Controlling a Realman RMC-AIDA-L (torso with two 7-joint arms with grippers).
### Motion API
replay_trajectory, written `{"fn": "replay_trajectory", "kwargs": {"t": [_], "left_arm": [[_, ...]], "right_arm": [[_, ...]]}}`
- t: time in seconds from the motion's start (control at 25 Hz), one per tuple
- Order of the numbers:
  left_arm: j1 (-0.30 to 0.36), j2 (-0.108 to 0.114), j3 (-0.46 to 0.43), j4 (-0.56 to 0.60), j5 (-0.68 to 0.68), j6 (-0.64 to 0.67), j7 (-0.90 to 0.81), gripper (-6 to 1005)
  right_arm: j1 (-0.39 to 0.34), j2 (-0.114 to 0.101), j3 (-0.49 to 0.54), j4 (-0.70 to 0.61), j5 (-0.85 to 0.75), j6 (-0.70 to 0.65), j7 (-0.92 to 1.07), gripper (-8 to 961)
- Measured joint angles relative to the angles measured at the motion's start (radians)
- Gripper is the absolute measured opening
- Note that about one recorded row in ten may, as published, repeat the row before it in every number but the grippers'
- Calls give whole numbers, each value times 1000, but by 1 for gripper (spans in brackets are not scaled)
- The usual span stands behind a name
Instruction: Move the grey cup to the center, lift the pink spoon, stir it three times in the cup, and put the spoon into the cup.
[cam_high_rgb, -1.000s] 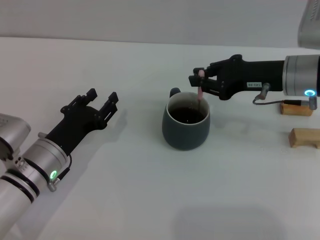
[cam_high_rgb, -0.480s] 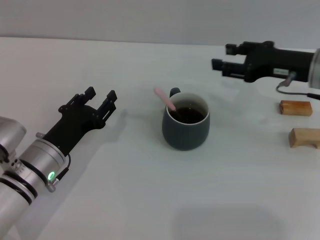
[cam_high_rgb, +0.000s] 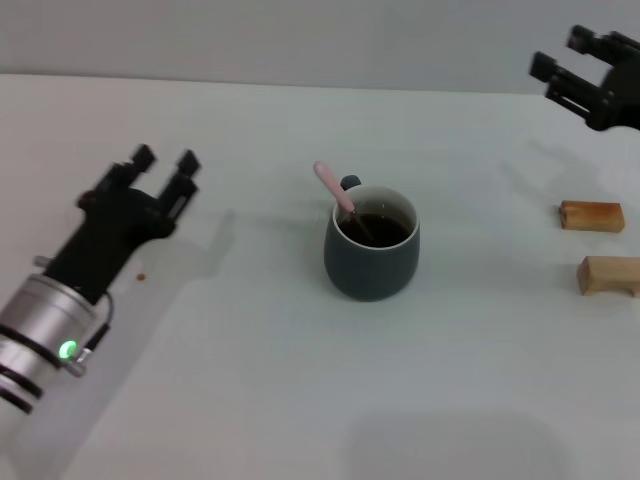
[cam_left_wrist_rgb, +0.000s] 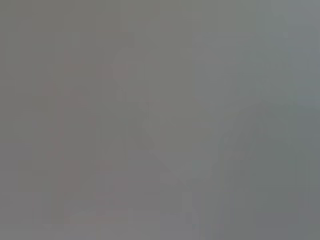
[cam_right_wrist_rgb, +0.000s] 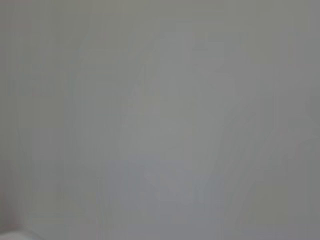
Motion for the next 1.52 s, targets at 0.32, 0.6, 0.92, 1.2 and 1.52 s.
{"fn": "replay_trajectory", "kwargs": {"t": [0.32,0.6,0.92,1.2,1.52], "left_arm": [[82,1,-146,1,0,186,-41,617],[107,0,-212,10,1,234,-104,617],[101,-1,-216,13,1,240,-105,618],[95,-3,-217,13,0,241,-105,617],[95,-3,-217,13,0,241,-105,618]], "right_arm": [[-66,0,7,207,347,-30,-350,581],[-72,0,8,370,638,-80,-571,581],[-67,0,17,409,695,-87,-602,581],[-67,0,45,424,703,-87,-603,581],[-70,0,47,426,704,-90,-604,581]]}}
